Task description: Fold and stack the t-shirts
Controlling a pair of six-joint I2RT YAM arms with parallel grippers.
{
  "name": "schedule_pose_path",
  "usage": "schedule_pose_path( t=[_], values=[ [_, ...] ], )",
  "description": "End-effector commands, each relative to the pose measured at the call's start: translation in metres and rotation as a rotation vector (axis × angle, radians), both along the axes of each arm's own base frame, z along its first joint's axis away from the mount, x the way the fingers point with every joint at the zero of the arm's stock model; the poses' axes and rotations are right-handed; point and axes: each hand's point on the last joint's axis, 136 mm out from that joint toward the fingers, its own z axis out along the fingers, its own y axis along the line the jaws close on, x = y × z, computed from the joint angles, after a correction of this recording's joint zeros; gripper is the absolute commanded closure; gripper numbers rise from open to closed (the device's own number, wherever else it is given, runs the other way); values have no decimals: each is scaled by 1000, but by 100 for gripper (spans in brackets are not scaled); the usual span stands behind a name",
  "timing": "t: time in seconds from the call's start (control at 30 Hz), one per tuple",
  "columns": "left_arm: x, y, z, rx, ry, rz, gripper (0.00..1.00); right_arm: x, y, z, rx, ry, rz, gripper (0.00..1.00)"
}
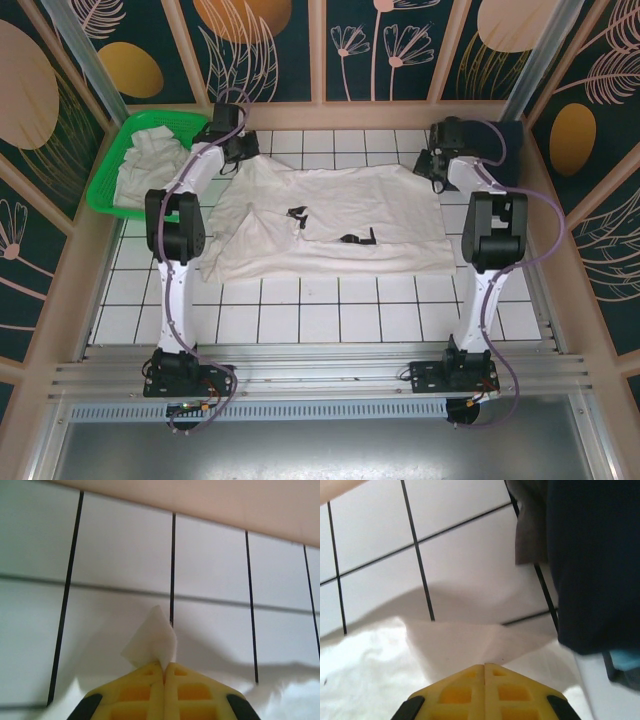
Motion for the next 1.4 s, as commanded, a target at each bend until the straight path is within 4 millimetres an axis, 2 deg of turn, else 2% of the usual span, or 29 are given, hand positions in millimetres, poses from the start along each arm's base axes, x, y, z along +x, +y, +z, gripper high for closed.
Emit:
schedule_pose_path(
  t=[0.0,0.13,0.2,0.37,0.47,0.63,0.83,0.93,1.17,1.27,1.3,1.37],
  values=[
    [-25,-3,64,-32,-93,-51,100,-12,-8,38,63,-97,-23,100],
    [-65,5,77,-19,-99,-44,100,-35,-20,41,123,-105,-42,100],
    [-90,9,73,-21,-85,-33,100,-47,-25,39,143,-110,-46,100],
    [-145,21,45,-15,-4,4,100,-70,-36,24,149,-78,-55,100],
    [-168,19,50,-51,-1,3,100,-82,-39,11,156,-51,-56,100],
    [-187,27,70,-32,-14,18,100,-96,-39,-3,163,-14,-56,100],
    [-206,39,72,25,9,41,100,-111,-57,-14,119,34,-114,100],
    [-218,40,62,25,38,41,100,-119,-59,-19,118,51,-124,100],
    [-248,39,29,-7,104,45,100,-135,-49,-39,168,96,-111,100],
    [-254,36,24,-25,116,39,100,-140,-45,-43,181,113,-107,100],
    [-261,36,12,-28,143,37,100,-143,-46,-44,181,118,-110,100],
    [-266,35,3,-36,158,37,100,-148,-45,-47,180,125,-114,100]
  ],
)
